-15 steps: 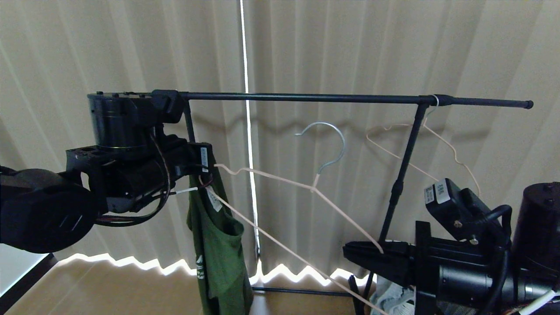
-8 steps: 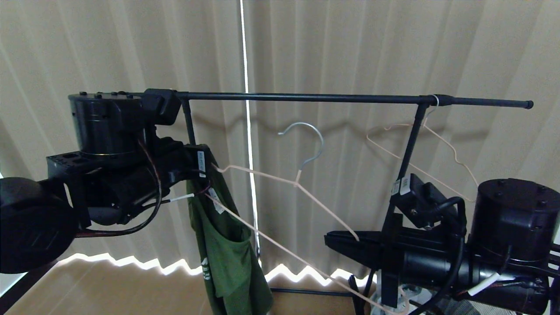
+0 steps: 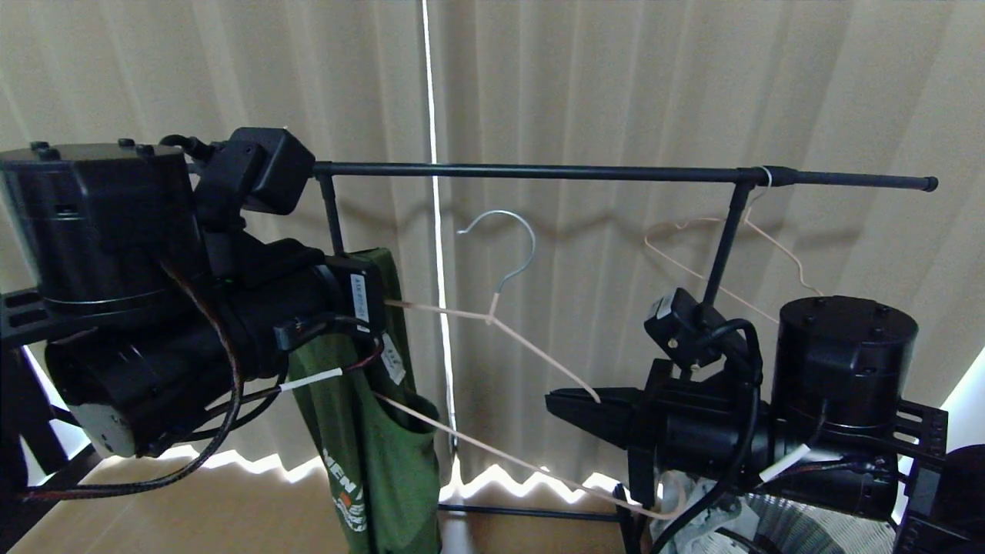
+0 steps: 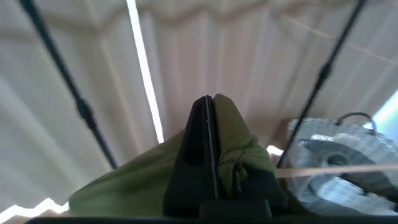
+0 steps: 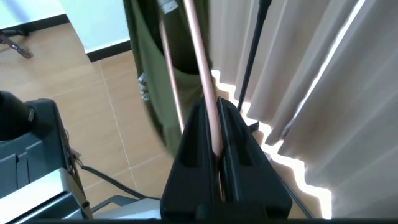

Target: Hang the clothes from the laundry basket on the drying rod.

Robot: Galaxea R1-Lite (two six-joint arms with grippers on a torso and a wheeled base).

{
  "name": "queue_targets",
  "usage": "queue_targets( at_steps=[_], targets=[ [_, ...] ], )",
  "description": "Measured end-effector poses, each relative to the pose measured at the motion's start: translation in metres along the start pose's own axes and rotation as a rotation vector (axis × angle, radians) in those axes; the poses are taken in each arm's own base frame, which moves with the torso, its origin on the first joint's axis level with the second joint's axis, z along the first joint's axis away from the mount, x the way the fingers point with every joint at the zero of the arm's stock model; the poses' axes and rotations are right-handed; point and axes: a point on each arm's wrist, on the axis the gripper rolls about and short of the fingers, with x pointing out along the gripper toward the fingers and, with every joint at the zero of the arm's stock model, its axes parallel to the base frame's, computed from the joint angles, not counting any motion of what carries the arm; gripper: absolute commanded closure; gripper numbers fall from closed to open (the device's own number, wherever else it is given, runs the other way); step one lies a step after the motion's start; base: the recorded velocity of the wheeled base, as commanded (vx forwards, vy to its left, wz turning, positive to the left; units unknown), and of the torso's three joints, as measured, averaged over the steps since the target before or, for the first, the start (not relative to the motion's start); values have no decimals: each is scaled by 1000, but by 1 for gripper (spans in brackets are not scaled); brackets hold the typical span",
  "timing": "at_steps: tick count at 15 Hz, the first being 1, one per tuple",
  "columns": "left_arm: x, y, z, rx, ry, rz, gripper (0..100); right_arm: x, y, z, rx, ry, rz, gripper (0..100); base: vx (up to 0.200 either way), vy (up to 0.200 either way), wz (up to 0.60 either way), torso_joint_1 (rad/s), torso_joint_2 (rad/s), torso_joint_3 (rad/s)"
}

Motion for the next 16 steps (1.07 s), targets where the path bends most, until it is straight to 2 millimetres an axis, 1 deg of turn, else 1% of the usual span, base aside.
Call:
queue_targets(
  at_steps=[2, 6, 7, 9, 11, 14, 16],
  targets=[
    [-3, -5, 1, 2, -7, -40, 100, 2, -1, 0, 1, 2, -1, 100, 0, 0, 0, 0, 0, 0],
    [-6, -12, 3, 2, -9, -258, 100, 2, -1, 0, 1, 2, -1, 100, 0, 0, 0, 0, 0, 0],
    [-7, -14, 4, 1, -21, -284, 100, 2, -1, 0, 1, 2, -1, 100, 0, 0, 0, 0, 0, 0],
    [-8, -18, 5, -5, -60, -304, 100, 2, -1, 0, 3, 1, -1, 100, 0, 0, 0, 0, 0, 0],
    [-9, -18, -2, -5, -75, -312, 100, 1, -1, 0, 7, 0, -3, 100, 0, 0, 0, 0, 0, 0],
    [-12, -17, -13, 17, -46, -313, 100, 1, -3, 2, 9, -7, -36, 100, 0, 0, 0, 0, 0, 0],
    [-13, -17, -14, 46, -50, -312, 100, 0, -3, 2, 9, -8, -41, 100, 0, 0, 0, 0, 0, 0]
  ],
)
